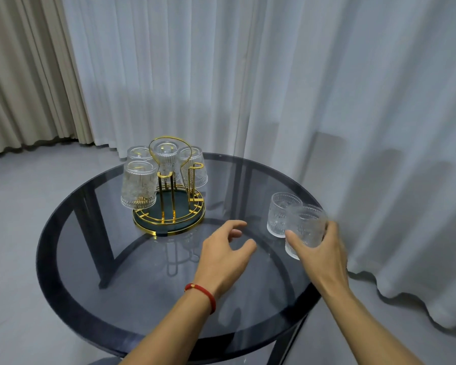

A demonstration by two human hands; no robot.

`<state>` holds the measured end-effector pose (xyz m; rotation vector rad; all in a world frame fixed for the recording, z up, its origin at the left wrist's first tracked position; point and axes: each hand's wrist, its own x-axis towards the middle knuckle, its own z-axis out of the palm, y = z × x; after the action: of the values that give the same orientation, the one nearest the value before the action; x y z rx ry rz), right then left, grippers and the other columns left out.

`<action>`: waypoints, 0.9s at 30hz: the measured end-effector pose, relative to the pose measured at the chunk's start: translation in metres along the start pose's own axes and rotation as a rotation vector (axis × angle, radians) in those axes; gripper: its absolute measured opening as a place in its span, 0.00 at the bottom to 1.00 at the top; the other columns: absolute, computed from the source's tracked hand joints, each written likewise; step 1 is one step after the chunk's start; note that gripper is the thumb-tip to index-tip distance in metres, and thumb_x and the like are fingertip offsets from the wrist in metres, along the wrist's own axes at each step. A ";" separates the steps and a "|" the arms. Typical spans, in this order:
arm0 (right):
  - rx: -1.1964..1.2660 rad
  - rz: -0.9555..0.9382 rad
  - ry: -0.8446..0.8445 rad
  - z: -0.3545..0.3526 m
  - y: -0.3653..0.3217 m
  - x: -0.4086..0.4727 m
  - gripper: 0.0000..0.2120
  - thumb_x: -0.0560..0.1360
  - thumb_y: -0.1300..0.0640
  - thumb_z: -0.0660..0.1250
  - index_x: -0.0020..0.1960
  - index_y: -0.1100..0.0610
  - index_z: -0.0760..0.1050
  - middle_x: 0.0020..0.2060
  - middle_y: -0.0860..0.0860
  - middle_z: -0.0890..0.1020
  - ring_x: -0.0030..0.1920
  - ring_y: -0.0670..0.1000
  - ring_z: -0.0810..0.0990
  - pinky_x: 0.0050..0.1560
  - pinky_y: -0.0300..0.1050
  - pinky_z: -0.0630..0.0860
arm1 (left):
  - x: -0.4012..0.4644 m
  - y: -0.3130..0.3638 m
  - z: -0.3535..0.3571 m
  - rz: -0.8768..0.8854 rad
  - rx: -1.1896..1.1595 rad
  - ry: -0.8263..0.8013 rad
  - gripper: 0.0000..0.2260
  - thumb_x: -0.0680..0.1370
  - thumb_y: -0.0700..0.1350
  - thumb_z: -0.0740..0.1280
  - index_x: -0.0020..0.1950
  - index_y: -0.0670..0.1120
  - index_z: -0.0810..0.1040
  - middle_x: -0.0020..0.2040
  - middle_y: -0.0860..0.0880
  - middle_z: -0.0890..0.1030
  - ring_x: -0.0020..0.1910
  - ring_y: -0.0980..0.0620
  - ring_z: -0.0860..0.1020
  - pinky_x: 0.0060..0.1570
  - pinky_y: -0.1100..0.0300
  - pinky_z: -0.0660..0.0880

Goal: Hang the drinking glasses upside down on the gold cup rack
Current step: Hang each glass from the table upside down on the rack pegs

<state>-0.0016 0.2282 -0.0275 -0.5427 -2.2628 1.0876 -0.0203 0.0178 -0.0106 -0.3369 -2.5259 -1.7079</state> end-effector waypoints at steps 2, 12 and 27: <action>0.062 -0.144 -0.067 0.000 -0.010 -0.006 0.34 0.63 0.37 0.78 0.63 0.41 0.67 0.59 0.47 0.75 0.56 0.48 0.77 0.53 0.46 0.76 | 0.001 0.003 -0.004 -0.059 -0.159 -0.096 0.19 0.72 0.58 0.71 0.63 0.60 0.75 0.56 0.54 0.80 0.55 0.56 0.79 0.51 0.55 0.81; 0.152 -0.464 -0.430 0.044 -0.052 -0.032 0.34 0.68 0.31 0.72 0.72 0.37 0.69 0.62 0.40 0.69 0.64 0.36 0.72 0.56 0.26 0.72 | 0.011 0.000 -0.042 -0.186 -0.482 0.001 0.27 0.67 0.52 0.80 0.63 0.52 0.75 0.58 0.43 0.81 0.53 0.46 0.83 0.47 0.47 0.84; 0.548 -0.024 -0.308 0.094 -0.089 -0.019 0.21 0.75 0.42 0.73 0.66 0.39 0.74 0.57 0.49 0.82 0.57 0.51 0.83 0.54 0.54 0.83 | 0.047 -0.060 -0.089 -0.100 0.004 0.106 0.18 0.82 0.54 0.60 0.71 0.53 0.72 0.69 0.49 0.74 0.66 0.52 0.71 0.66 0.53 0.68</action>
<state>-0.0577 0.1116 -0.0095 -0.1258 -2.0665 1.7920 -0.0847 -0.0794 -0.0231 -0.1181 -2.5092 -1.7060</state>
